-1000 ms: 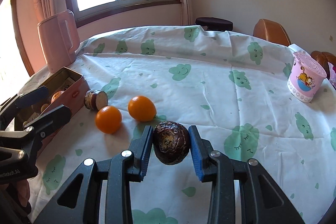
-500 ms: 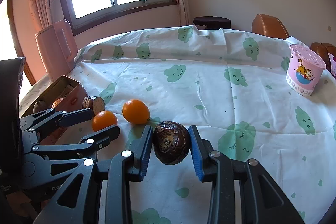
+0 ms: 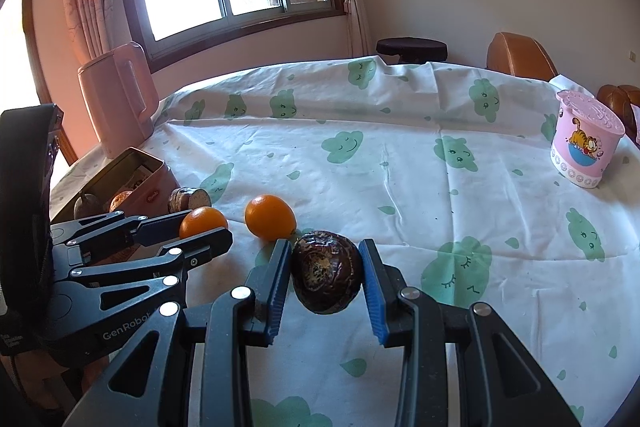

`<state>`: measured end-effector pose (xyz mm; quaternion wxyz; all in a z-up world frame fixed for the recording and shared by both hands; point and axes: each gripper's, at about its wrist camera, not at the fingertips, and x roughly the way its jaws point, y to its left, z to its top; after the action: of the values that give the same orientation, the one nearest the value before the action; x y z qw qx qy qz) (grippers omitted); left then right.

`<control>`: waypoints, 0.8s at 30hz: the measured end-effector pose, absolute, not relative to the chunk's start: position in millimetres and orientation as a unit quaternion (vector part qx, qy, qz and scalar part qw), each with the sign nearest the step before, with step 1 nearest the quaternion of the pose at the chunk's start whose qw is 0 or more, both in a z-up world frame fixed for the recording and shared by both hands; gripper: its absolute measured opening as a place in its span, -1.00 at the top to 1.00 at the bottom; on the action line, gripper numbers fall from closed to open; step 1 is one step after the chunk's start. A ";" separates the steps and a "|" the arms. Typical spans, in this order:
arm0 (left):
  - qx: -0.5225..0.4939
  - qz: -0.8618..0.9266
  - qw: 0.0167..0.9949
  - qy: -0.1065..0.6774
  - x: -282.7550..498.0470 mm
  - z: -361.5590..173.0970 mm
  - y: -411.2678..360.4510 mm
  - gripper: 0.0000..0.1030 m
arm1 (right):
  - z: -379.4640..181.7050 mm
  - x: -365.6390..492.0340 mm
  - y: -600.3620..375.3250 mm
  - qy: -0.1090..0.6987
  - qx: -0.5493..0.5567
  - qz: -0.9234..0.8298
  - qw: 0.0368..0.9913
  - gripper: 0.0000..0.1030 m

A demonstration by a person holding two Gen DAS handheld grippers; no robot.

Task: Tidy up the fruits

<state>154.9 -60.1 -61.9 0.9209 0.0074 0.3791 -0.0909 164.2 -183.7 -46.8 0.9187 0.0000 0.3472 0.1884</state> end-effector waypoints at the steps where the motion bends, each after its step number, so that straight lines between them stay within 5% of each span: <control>1: 0.007 -0.090 0.922 0.377 154.6 -61.4 -59.8 0.28 | -46.5 163.6 -183.8 0.345 -0.001 0.189 0.919 0.29; 24: 0.005 -0.068 0.945 0.319 137.0 -46.9 -54.6 0.28 | -35.8 149.2 -182.4 0.298 -0.012 0.194 0.934 0.29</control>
<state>137.0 -54.6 -46.9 0.9453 0.0054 0.3188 -0.0685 149.2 -182.4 -35.8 0.9344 -0.0119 0.2982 0.1943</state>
